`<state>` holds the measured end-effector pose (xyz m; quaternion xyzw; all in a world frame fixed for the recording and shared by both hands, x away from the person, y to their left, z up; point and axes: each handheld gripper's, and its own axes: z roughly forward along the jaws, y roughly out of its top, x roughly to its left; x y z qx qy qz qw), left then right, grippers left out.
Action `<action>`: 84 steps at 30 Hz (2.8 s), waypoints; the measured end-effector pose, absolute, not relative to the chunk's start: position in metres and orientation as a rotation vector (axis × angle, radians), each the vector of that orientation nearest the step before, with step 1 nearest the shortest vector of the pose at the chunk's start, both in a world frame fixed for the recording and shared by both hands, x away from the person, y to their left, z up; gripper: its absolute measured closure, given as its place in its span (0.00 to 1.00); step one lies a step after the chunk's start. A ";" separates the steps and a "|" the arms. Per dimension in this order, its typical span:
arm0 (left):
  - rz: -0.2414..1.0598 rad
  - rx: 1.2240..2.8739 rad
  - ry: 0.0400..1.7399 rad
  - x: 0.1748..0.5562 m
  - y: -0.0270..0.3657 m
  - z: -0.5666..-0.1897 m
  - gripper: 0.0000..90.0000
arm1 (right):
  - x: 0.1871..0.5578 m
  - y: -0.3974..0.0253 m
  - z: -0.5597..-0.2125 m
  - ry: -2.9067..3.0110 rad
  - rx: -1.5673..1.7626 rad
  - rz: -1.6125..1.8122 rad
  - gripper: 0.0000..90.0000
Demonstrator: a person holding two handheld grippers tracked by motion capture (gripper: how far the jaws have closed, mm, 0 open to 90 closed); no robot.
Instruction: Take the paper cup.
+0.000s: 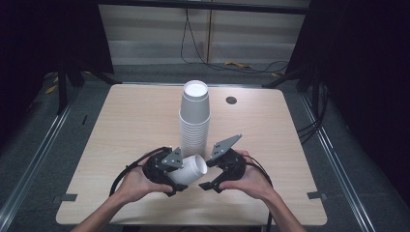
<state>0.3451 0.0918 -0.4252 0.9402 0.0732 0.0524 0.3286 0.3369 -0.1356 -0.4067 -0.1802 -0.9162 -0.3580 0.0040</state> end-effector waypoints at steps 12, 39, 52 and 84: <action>0.140 2.541 0.125 0.340 0.084 -0.435 0.17 | 0.336 -0.127 -0.417 -2.931 -0.516 -0.976 0.20; 0.084 2.586 0.012 0.321 0.066 -0.442 0.17 | 0.333 -0.107 -0.430 -2.845 -0.404 -0.868 0.17; 0.090 2.601 -0.025 0.319 0.066 -0.440 0.17 | 0.333 -0.108 -0.432 -2.830 -0.399 -0.875 0.24; 0.058 2.291 0.031 0.330 0.100 -0.421 0.18 | 0.334 -0.117 -0.429 -2.858 -0.449 -0.925 0.26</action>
